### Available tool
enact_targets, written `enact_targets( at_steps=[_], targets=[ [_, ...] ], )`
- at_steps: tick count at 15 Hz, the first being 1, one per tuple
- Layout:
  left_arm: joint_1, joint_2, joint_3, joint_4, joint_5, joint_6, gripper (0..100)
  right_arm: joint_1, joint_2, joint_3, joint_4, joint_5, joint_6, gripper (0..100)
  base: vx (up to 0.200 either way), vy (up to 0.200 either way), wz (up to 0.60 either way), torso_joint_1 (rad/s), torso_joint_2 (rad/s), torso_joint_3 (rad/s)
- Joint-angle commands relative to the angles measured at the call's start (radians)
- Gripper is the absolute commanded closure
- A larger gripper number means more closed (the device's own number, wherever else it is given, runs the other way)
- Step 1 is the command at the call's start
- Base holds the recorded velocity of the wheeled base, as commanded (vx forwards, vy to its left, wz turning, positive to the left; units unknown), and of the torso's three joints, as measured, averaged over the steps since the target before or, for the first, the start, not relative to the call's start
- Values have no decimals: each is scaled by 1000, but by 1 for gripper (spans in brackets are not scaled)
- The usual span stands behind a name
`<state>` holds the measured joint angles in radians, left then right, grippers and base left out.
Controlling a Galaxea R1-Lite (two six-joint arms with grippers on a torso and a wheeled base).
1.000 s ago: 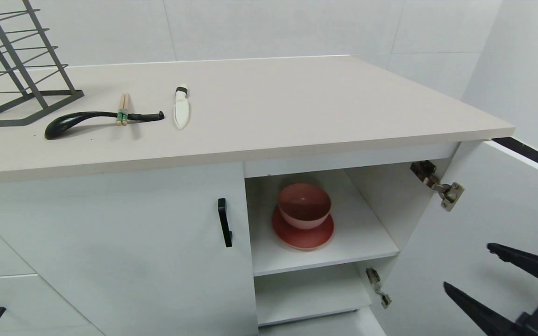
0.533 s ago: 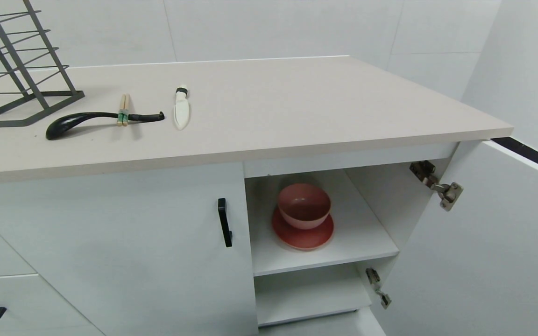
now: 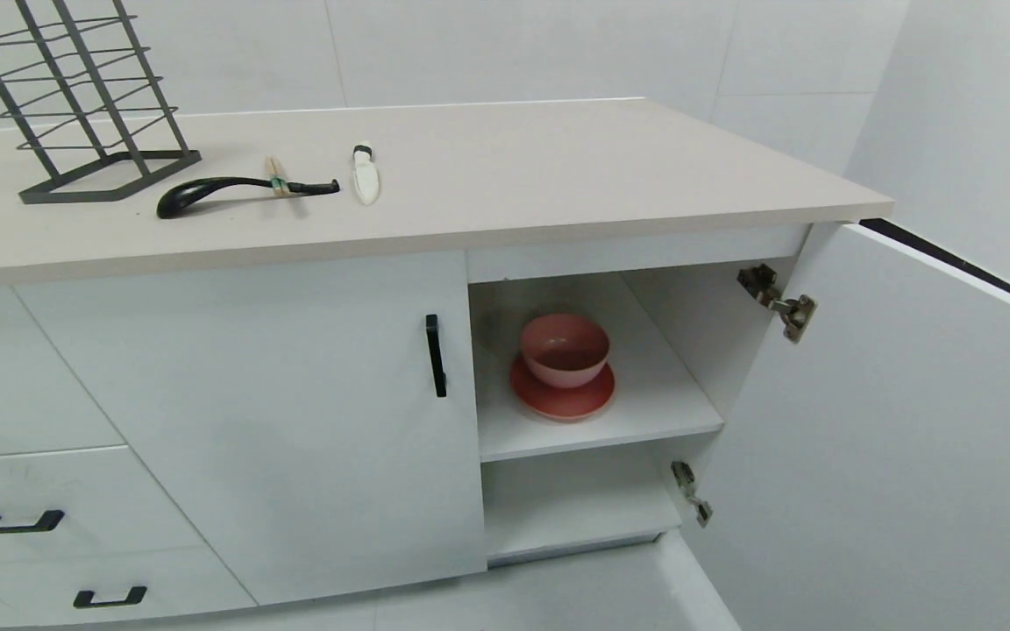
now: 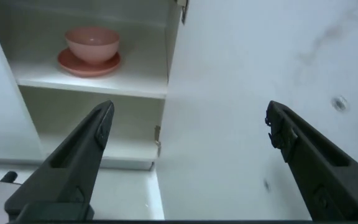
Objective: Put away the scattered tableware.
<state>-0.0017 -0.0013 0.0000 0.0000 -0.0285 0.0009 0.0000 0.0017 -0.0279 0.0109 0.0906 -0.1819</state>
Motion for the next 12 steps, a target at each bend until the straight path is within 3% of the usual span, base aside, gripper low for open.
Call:
enact_targets(
  at_steps=[1, 3, 6, 9, 12],
  targets=[
    [0, 1, 0, 0, -1, -1, 0, -2, -2, 0, 0, 0, -1, 0, -200, 0, 0, -2, -2, -2],
    [0, 1, 0, 0, -1, 1, 0, -2, -2, 0, -3, -8, 12, 0, -100, 0, 0, 1, -1, 1],
    [0, 1, 0, 0, -1, -1, 0, -2, -2, 28, -8, -45, 180, 0, 0, 0, 0, 0, 0, 0],
    [0, 1, 0, 0, -2, 2, 0, -2, -2, 28, -8, -48, 176, 0, 0, 0, 0, 0, 0, 0],
    [0, 1, 0, 0, -1, -1, 0, -2, -2, 28, -8, -48, 176, 0, -200, 0, 0, 2, 2, 5]
  ],
)
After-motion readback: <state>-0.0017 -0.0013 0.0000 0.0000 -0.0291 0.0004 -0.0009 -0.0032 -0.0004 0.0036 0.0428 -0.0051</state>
